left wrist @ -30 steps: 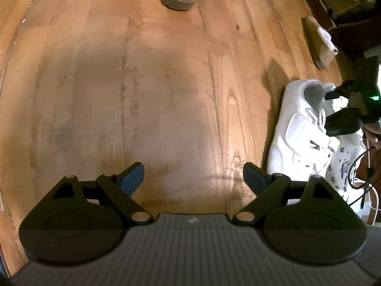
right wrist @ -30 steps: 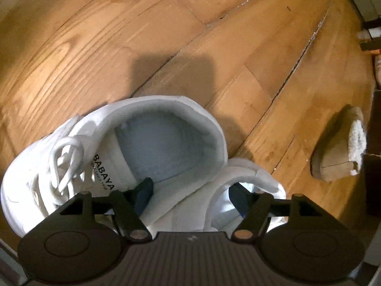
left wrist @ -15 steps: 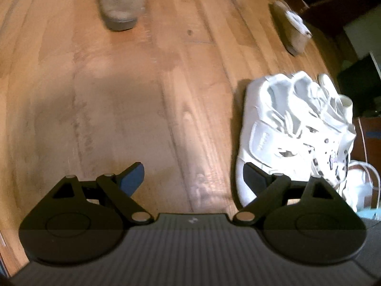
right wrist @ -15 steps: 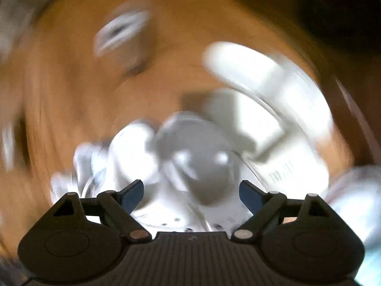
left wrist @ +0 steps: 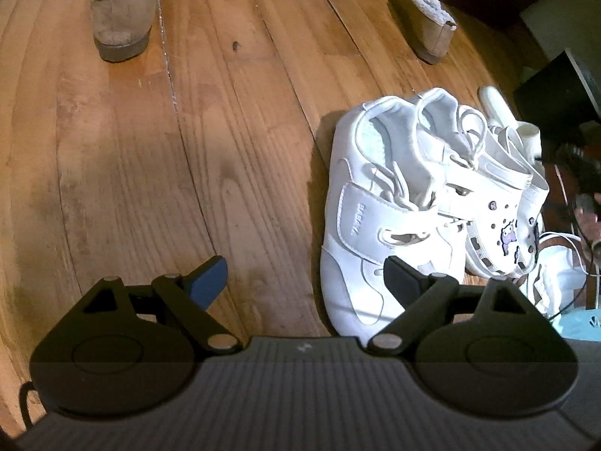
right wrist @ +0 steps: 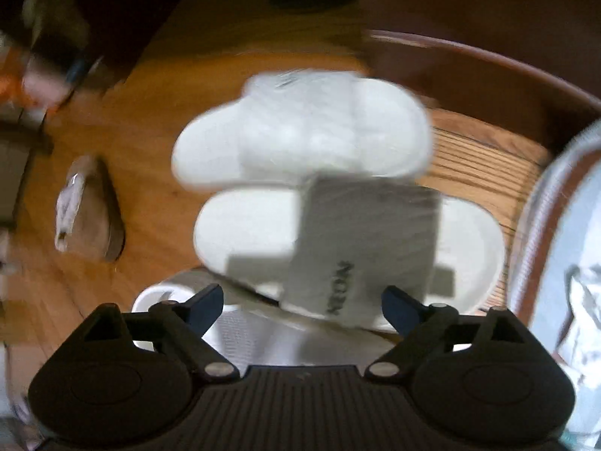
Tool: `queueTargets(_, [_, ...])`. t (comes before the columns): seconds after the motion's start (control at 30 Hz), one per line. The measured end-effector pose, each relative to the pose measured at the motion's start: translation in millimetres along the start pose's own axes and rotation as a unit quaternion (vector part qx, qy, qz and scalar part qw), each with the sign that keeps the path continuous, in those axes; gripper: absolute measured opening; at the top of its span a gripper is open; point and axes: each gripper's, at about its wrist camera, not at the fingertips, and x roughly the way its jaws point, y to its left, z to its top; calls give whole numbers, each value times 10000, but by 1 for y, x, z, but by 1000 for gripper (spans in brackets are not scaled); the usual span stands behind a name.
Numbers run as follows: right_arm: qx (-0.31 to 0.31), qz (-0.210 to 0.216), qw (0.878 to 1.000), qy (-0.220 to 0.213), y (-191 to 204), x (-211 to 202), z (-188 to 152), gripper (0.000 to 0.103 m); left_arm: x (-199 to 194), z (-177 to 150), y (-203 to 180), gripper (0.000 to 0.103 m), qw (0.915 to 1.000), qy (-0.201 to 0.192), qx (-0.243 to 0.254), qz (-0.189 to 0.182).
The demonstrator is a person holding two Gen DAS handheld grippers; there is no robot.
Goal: Organize scattered shoes
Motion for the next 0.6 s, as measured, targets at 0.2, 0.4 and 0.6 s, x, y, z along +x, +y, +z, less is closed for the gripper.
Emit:
queueTargets(0.2, [-544,-556,9967,-215,40,-16,-10,81,-2,1,5,90,10000,-23,-75,-47])
queueTargets(0.4, [2069,-837,9729,600,-52,-11,-65,90,1,11,10,90,9999,-76,-136,5])
queueTargets(0.6, [3377,184,9362,954,-80,23,-98,89,4,15,-1,90,9999,-86,0,-64])
